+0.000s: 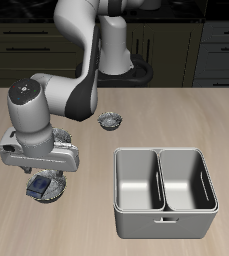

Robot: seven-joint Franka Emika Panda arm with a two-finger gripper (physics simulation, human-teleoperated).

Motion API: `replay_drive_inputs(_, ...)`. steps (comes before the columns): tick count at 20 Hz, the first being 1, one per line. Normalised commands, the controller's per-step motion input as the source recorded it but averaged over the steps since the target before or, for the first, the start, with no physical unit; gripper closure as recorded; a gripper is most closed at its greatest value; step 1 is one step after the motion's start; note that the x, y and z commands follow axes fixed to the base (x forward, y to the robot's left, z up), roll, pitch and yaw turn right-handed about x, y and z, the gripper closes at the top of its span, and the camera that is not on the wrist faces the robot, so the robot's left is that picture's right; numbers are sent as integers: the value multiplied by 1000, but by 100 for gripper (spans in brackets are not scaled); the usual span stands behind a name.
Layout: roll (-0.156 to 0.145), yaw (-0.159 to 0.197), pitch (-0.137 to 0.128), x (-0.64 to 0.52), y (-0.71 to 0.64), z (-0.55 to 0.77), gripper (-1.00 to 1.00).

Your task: Place the cream cheese in the middle-sized bowl

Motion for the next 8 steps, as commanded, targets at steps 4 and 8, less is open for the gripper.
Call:
replay_drive_inputs(4, 28, 6, -20, -13, 130, 164, -100)
replay_drive_inputs(8, 15, 36, -28, -32, 131, 161, -100)
